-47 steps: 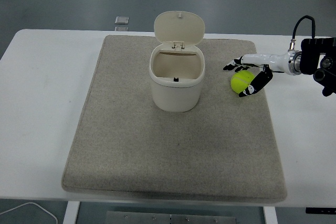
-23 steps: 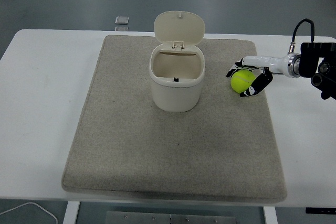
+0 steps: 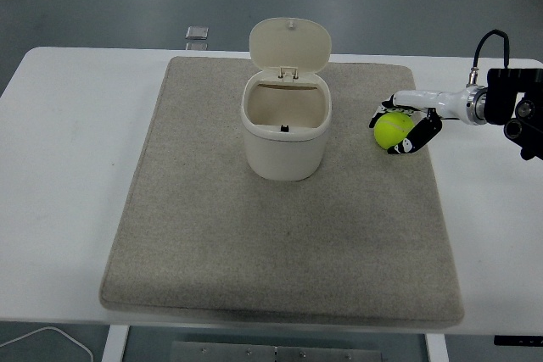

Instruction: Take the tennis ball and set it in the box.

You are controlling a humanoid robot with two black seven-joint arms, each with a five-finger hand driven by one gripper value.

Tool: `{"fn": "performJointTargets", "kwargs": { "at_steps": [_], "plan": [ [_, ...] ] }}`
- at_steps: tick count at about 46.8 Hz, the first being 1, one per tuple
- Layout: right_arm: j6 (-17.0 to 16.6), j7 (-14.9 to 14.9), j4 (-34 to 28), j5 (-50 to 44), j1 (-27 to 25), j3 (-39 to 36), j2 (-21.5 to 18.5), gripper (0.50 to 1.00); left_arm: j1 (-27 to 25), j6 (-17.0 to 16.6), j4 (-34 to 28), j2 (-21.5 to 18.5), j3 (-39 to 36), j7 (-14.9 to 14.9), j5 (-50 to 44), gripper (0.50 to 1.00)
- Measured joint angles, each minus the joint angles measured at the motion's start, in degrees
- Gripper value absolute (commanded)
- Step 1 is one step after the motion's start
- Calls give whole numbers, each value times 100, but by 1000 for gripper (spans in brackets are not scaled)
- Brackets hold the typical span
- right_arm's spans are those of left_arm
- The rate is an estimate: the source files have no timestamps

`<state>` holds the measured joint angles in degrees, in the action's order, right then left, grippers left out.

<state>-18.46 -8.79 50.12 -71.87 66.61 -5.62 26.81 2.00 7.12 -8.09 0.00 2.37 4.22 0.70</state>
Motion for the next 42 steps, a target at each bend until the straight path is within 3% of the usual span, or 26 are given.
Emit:
{"fn": "performJointTargets", "kwargs": {
  "at_steps": [5,11,30,42],
  "plan": [
    [0,-2,0,-2,0,0,0,554,0,0,0,0,0,0,0,996],
    [-8,-2,1,-2,0,0,0,500,0,0,0,0,0,0,0,996],
    [-29,-33,48,97,70,-84,57,500,1,0,0,0,0,0,0,996],
    [-212,-616,214,146,288,-120,318,500,2,0,0,0,0,0,0,996]
  ]
}}
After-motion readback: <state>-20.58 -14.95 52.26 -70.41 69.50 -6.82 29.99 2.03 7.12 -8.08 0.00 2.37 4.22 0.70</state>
